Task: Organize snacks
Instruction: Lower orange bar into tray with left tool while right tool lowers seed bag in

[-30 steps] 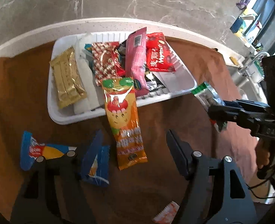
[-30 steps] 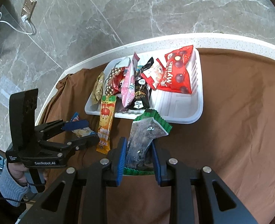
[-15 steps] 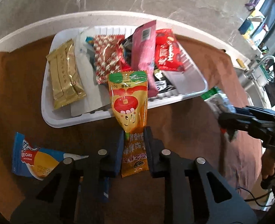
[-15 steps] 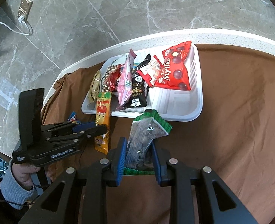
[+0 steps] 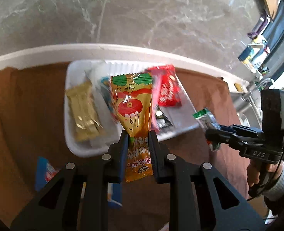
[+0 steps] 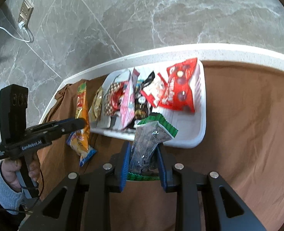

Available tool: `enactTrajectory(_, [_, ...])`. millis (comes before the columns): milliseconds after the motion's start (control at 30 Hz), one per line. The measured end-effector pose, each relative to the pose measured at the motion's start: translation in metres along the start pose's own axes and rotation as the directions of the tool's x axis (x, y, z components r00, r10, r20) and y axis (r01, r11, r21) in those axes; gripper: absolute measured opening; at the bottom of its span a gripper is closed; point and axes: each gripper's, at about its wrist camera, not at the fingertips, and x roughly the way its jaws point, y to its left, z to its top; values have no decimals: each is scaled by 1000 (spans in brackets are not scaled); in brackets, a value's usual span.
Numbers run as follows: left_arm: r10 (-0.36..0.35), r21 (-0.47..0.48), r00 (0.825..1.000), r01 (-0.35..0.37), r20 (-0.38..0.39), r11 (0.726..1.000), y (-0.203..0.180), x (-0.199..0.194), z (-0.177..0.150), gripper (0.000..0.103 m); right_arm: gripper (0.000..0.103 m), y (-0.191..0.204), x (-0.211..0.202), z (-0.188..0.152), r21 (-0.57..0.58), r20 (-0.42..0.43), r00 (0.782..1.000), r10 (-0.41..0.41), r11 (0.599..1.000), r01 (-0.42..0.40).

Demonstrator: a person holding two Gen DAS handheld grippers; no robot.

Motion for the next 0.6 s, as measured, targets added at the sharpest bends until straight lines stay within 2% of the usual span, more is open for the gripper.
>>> enactTrajectory(133, [19, -24, 1000, -19, 10, 1000, 18, 0, 19, 19, 29, -1, 4, 16, -16, 15, 1000, -8, 1000, 9])
enactTrajectory(467, [65, -35, 998, -65, -27, 997, 37, 36, 52, 21, 29, -10, 31, 40, -17, -2, 1000, -30, 999, 30])
enactTrajectory(600, [104, -25, 993, -105, -56, 994, 40, 54, 59, 22, 41, -12, 44, 42, -31, -19, 997, -71, 997, 70])
